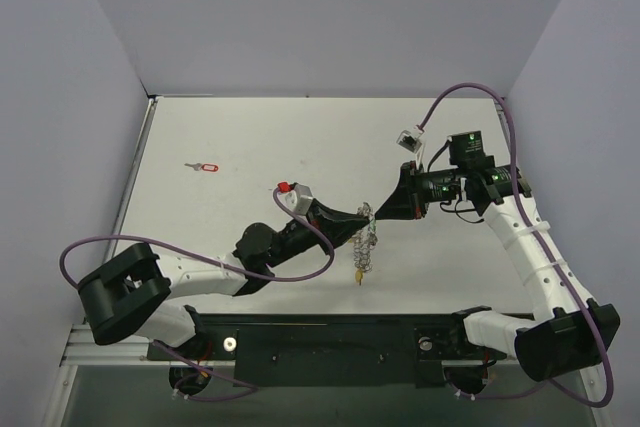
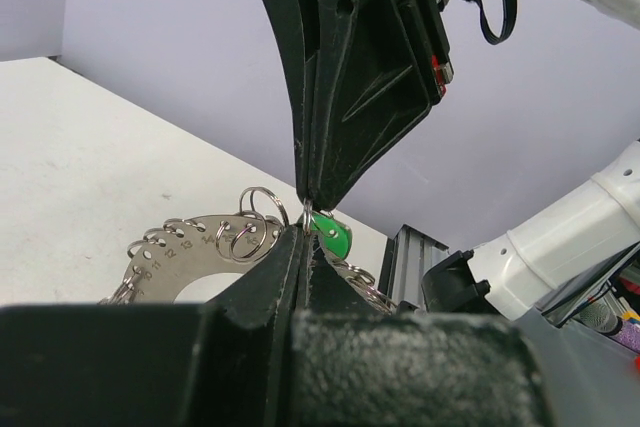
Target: Put the keys on the keyring
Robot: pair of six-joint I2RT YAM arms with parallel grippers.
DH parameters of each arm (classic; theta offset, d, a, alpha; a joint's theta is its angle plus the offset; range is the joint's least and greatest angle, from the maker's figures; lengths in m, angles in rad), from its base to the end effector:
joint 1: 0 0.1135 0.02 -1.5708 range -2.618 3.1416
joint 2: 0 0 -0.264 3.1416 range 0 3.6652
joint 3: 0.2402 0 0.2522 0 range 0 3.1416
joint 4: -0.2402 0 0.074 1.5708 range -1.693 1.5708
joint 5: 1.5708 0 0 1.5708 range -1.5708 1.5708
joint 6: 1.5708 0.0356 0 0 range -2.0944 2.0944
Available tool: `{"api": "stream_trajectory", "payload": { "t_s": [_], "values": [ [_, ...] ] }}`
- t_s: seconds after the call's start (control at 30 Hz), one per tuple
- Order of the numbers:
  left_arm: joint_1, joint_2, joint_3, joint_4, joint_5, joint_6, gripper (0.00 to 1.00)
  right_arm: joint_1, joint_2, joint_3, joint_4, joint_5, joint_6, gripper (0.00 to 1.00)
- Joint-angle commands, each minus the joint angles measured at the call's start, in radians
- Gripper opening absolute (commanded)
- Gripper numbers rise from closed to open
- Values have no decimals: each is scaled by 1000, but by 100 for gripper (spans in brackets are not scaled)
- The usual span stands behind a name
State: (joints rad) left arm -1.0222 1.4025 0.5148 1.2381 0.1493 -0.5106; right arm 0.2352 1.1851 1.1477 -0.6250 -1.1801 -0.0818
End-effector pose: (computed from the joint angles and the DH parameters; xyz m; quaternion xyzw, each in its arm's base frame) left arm 0.1412 -0.2412 0.2591 0.2037 0.5374 -0.5976 0.5591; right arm 0.2226 0.0872 0.3551 -0.3589 0.6988 0.5265 0.3252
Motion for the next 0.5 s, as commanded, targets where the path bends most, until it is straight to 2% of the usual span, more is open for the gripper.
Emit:
{"api": "stream_trajectory", "payload": {
  "t_s": [0.0,0.17,0.47],
  "values": [
    [-4,-57,1,350,-37,9,0,-4,-28,-5,19,-29,1,0],
    [-6,-68,-12,373,-83,11,0,-2,-30,-17,18,-18,-9,0],
    [-3,-59,14,394,-73,9,0,32,-24,-71,65,19,25,0]
  ]
}}
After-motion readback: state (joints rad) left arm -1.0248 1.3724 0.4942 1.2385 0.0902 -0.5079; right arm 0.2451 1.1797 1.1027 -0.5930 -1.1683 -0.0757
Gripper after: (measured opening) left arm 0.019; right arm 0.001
